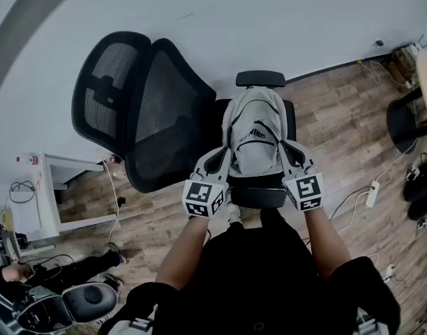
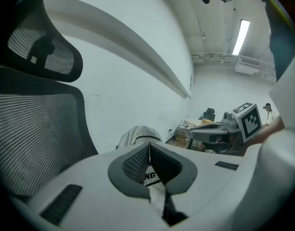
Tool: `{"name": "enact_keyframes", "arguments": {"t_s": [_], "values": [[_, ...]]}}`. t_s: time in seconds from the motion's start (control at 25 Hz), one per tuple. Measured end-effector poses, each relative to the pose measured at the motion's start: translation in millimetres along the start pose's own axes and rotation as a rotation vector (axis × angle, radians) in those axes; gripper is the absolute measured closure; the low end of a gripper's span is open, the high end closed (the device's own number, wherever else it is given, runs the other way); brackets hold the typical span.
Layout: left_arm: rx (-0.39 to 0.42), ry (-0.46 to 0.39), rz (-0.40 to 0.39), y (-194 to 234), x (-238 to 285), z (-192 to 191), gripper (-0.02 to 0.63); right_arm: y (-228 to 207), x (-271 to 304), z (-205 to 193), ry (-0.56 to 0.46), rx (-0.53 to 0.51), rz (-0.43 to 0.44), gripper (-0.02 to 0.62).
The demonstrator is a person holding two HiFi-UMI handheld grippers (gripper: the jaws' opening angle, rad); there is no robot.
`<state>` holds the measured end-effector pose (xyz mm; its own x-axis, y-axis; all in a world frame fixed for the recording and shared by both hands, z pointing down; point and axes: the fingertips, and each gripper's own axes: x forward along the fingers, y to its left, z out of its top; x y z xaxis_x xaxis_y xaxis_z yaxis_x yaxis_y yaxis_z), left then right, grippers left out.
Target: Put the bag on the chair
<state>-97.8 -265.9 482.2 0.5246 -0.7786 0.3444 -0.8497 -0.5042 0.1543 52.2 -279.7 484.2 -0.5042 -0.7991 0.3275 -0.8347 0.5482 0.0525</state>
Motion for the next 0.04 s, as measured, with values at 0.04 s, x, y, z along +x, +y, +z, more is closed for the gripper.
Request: {"name": "enact_keyframes", "arguments": {"t_s": [0.04], "values": [[-0.013,0.004,0.000,0.8,0.7,0.0,0.581,-1.2,0.4,1.3,-0.001,-0.006,0.000,0.575]]}}
